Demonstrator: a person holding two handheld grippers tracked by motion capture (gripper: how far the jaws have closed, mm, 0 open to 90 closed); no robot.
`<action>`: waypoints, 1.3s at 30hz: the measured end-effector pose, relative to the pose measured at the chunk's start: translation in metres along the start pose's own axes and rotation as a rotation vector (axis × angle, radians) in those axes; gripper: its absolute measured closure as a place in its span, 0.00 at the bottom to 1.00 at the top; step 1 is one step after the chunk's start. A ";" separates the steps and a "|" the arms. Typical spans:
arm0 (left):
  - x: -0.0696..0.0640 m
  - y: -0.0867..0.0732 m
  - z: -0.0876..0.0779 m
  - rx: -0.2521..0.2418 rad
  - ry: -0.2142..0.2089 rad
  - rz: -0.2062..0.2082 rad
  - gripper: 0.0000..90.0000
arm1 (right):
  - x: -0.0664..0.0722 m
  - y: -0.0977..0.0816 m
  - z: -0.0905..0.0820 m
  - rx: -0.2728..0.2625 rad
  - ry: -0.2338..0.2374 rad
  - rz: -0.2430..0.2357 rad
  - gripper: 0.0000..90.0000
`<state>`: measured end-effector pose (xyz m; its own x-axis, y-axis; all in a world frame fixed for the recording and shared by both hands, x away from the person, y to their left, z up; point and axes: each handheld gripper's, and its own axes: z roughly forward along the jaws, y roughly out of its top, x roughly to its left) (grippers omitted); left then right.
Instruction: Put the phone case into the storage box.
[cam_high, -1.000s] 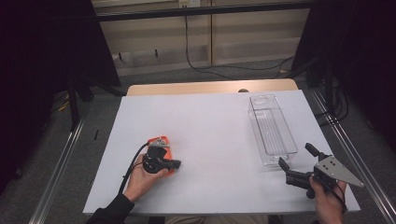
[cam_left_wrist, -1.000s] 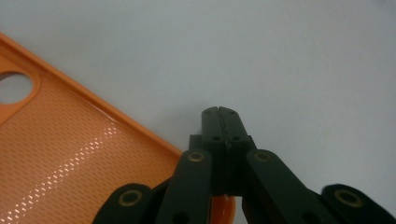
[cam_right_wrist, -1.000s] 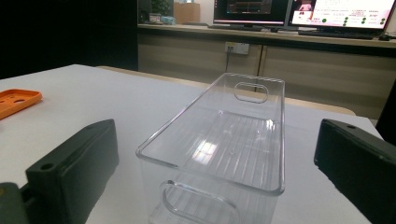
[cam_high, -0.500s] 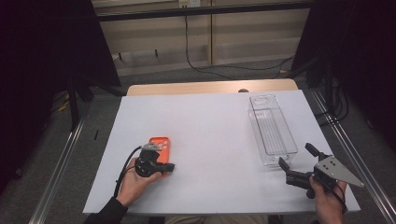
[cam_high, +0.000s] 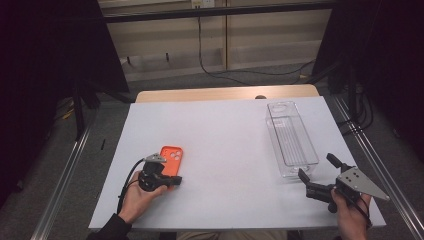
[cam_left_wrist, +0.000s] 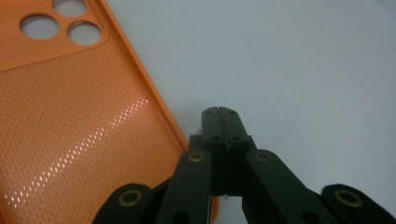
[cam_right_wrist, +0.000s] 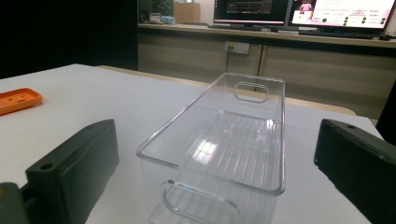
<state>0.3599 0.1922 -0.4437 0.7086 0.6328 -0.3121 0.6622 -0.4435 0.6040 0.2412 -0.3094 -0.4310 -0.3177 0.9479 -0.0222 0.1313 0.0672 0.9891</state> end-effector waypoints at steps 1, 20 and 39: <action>0.000 -0.001 -0.001 -0.001 0.001 -0.002 1.00 | 0.000 0.000 0.000 0.000 0.000 0.000 0.00; 0.005 -0.005 -0.008 0.001 0.009 -0.006 1.00 | 0.000 0.000 0.000 0.000 -0.001 0.002 0.00; -0.004 -0.001 -0.022 -0.145 0.011 0.053 0.79 | 0.000 0.000 0.000 0.000 -0.001 0.000 0.00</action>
<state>0.3507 0.2036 -0.4270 0.7385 0.6180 -0.2698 0.5812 -0.3805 0.7194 0.2413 -0.3092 -0.4310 -0.3170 0.9481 -0.0225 0.1308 0.0672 0.9891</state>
